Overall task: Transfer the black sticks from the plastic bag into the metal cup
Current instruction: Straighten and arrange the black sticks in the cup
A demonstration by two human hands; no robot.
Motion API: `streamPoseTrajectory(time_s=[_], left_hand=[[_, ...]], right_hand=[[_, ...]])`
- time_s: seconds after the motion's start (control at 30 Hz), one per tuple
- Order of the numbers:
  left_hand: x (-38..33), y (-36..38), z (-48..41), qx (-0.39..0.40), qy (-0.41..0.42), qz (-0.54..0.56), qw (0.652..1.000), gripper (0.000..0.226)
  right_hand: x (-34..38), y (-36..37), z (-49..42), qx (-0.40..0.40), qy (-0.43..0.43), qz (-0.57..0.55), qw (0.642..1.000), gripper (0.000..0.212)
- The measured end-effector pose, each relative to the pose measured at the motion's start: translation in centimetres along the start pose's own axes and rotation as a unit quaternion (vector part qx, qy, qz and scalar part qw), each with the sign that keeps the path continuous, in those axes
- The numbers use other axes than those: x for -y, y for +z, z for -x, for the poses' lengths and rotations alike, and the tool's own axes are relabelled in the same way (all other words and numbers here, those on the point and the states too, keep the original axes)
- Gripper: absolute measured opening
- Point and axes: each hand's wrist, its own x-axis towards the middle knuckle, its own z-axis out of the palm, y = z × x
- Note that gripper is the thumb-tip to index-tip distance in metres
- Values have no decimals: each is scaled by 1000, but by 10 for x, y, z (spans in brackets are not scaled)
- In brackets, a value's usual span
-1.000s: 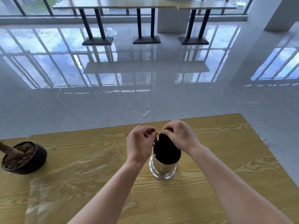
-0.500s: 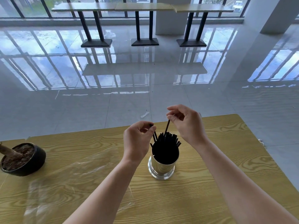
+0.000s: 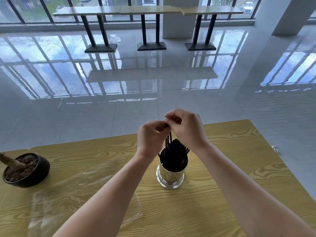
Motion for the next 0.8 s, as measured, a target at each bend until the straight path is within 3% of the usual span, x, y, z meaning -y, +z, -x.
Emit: streamPoseTrajectory(time_s=[0.2,0.4,0.8], left_hand=[[-6,-10,-1,-21,2,24,1000,10],[-18,-52,-6,-101,-31,105,989,17],[-7,-100,9,-236,-144,316,908,2]], right_hand=[[-5,-6,0,4,28,-77,997,16],[-36,-14,26,-13,133,-175,976,13],[-40,20,79,28,221,-233,947,16]])
